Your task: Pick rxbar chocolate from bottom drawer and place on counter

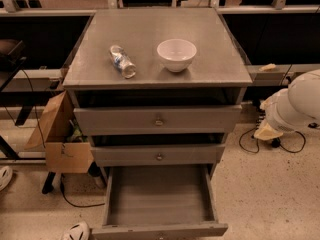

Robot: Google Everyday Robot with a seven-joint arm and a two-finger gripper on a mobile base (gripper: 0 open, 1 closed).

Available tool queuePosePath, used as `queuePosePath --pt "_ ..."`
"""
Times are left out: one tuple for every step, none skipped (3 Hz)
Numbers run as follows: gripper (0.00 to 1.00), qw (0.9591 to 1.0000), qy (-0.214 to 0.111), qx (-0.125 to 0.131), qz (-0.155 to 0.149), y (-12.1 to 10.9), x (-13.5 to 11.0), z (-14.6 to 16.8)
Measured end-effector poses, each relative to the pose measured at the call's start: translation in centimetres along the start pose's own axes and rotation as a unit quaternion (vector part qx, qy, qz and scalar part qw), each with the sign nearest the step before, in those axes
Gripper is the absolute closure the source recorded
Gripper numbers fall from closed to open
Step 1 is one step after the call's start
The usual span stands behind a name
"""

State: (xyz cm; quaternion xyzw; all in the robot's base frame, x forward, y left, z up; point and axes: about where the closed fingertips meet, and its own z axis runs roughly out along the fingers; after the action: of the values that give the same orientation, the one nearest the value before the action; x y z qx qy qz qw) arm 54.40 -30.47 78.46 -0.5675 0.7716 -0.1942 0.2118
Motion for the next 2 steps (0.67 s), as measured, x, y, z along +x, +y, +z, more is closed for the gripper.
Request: queuePosePath --pt "1.00 1.0000 0.000 -0.001 -0.001 0.1 0.0 0.1" --pt "1.00 0.9994 -0.031 0.013 0.006 -1.6 -0.6 -0.6"
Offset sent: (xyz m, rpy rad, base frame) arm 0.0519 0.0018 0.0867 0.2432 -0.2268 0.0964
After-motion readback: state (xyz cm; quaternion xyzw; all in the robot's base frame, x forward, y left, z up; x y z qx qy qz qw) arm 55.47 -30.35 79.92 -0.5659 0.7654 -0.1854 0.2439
